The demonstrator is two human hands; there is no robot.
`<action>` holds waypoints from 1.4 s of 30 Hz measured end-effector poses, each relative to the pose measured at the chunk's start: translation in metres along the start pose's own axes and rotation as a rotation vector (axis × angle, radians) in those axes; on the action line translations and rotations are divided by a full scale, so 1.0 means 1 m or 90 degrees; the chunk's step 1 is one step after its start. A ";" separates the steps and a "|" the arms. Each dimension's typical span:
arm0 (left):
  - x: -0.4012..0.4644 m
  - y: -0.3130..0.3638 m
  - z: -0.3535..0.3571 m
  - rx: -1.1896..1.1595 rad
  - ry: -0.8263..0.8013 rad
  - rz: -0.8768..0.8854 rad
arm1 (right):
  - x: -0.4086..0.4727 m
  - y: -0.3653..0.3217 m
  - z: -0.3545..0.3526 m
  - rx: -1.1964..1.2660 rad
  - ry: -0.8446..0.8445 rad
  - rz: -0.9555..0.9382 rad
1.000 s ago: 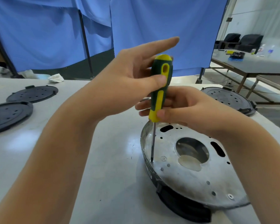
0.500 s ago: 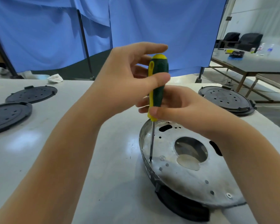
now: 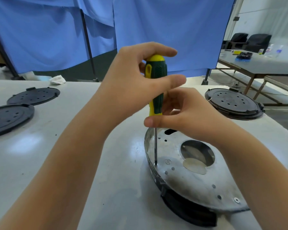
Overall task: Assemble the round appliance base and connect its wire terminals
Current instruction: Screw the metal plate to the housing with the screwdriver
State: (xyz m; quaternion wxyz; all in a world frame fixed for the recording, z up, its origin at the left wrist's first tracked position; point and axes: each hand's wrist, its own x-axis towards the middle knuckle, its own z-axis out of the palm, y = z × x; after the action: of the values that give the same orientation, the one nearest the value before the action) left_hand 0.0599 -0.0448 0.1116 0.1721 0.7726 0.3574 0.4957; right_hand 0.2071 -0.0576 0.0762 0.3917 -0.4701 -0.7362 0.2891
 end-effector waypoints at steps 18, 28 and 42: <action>0.003 -0.007 0.014 -0.061 -0.046 -0.054 | 0.002 0.001 -0.006 0.067 0.010 -0.005; 0.001 0.004 0.009 0.073 0.114 0.015 | 0.000 -0.002 -0.005 0.011 -0.053 0.034; 0.004 -0.009 0.016 -0.118 -0.116 -0.050 | 0.002 0.009 -0.006 0.072 -0.077 0.051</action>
State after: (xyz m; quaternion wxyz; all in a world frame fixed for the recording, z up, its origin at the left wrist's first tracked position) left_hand 0.0719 -0.0348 0.1012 0.2936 0.7808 0.3227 0.4472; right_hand 0.2163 -0.0522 0.0729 0.3609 -0.4577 -0.7216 0.3736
